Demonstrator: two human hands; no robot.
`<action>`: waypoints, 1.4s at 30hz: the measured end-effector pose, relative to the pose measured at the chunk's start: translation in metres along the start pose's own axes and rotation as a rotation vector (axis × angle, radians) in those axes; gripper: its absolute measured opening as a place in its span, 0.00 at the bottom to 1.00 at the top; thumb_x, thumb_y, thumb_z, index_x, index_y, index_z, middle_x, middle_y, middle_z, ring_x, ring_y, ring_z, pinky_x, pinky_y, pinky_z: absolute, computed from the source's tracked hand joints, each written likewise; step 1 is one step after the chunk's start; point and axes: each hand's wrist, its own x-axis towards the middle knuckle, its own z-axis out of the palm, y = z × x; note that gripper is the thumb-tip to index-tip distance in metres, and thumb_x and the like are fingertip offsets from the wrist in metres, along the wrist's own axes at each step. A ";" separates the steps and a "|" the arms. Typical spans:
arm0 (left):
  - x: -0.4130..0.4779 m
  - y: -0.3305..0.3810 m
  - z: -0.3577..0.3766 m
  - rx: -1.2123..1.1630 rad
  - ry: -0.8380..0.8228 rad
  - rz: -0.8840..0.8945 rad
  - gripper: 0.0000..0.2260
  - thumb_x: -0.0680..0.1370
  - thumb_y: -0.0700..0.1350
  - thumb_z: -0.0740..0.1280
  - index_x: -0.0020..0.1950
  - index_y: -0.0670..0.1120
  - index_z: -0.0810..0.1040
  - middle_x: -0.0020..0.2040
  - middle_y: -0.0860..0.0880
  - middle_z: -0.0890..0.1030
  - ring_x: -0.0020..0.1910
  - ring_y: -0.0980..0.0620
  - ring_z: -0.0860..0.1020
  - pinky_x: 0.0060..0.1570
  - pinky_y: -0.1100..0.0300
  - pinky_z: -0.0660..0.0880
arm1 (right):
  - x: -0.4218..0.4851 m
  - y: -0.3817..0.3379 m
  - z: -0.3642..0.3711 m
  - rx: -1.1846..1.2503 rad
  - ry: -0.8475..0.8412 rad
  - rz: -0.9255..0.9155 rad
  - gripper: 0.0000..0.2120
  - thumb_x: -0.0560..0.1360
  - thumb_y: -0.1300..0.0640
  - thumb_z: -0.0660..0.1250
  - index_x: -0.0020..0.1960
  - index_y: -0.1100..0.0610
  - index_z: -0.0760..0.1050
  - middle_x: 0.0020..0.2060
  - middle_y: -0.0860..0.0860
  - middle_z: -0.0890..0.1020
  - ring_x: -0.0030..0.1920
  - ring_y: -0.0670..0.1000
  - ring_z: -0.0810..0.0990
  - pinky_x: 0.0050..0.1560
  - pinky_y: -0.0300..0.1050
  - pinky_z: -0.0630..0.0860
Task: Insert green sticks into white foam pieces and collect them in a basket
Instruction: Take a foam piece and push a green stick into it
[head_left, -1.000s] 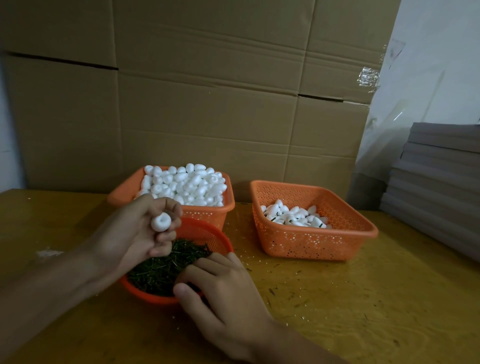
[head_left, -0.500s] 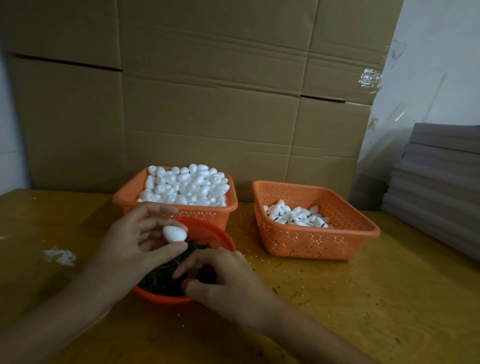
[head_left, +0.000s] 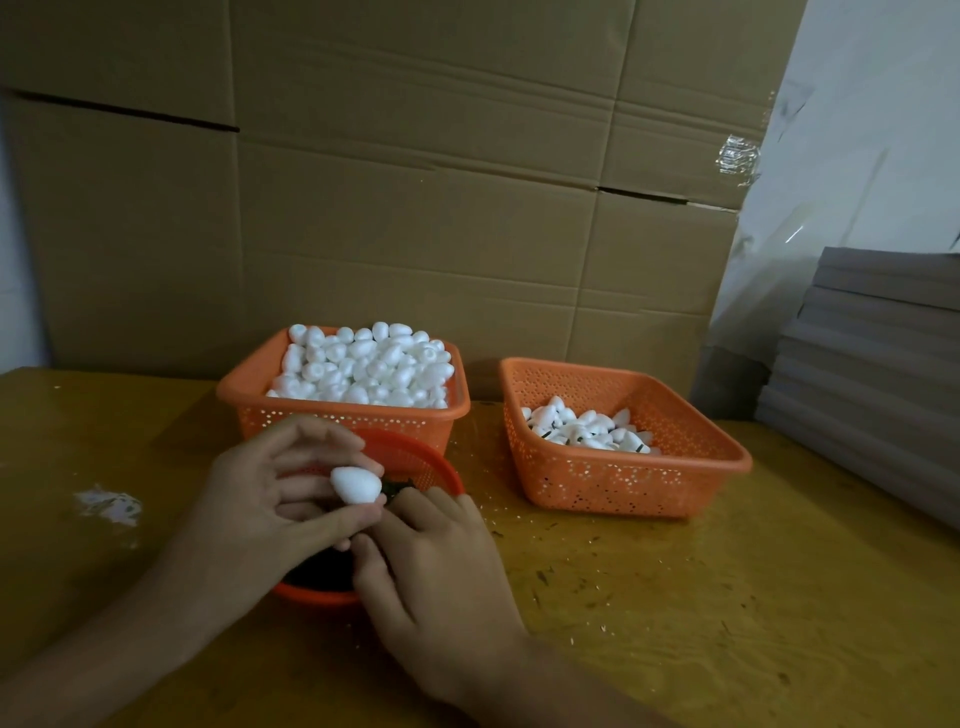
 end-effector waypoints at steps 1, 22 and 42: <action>0.001 -0.001 -0.001 -0.004 -0.013 0.007 0.17 0.61 0.44 0.81 0.47 0.54 0.83 0.51 0.47 0.88 0.49 0.46 0.88 0.42 0.60 0.84 | 0.001 0.000 -0.001 0.010 0.013 0.001 0.16 0.86 0.46 0.53 0.57 0.51 0.77 0.43 0.47 0.76 0.44 0.49 0.69 0.47 0.50 0.66; 0.002 -0.001 -0.002 -0.159 0.101 -0.010 0.16 0.62 0.43 0.80 0.47 0.47 0.80 0.51 0.39 0.87 0.41 0.38 0.88 0.37 0.57 0.84 | 0.000 0.002 0.001 0.150 0.039 -0.020 0.15 0.87 0.44 0.57 0.45 0.48 0.73 0.38 0.43 0.76 0.42 0.46 0.70 0.48 0.51 0.68; 0.004 -0.001 -0.006 -0.082 0.043 -0.015 0.18 0.62 0.42 0.81 0.50 0.50 0.87 0.53 0.45 0.88 0.52 0.46 0.88 0.49 0.61 0.84 | 0.000 0.008 -0.001 0.650 0.209 0.127 0.14 0.82 0.42 0.68 0.42 0.48 0.76 0.34 0.43 0.82 0.35 0.44 0.80 0.42 0.42 0.72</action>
